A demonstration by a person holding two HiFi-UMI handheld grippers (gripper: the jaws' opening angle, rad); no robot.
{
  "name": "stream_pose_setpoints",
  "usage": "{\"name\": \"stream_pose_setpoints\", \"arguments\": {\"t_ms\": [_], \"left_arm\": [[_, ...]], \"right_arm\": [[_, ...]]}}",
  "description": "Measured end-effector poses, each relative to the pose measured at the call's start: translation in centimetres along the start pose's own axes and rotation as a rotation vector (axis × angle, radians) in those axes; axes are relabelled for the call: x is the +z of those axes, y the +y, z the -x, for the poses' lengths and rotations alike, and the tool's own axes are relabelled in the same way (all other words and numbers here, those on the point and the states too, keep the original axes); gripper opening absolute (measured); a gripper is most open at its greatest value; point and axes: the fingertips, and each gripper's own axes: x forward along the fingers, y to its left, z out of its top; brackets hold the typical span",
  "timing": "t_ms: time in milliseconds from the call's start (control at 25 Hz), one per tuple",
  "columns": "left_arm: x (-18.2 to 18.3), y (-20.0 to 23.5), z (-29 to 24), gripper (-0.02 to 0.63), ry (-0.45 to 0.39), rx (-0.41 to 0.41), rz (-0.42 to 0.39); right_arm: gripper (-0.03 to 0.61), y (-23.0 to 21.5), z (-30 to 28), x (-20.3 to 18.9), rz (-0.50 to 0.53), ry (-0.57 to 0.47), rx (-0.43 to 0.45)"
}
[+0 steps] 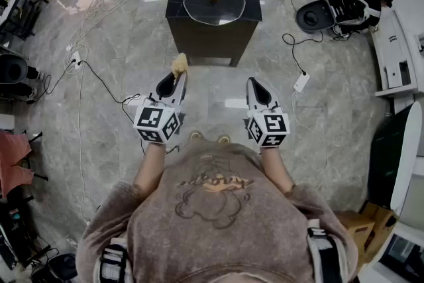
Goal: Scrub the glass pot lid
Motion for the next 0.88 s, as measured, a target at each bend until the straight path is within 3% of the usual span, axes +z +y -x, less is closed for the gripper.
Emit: {"name": "stream_pose_setpoints", "arguments": {"t_ms": [480, 880], "left_arm": [[0.3, 2.3, -0.2, 0.074, 0.008, -0.043, 0.005], [0.0, 6.2, -1.1, 0.074, 0.013, -0.085, 0.001]], "right_arm": [[0.000, 2.2, -2.3, 0.9, -0.026, -0.017, -0.012], [0.000, 3.8, -4.7, -0.8, -0.030, 0.018, -0.065]]}}
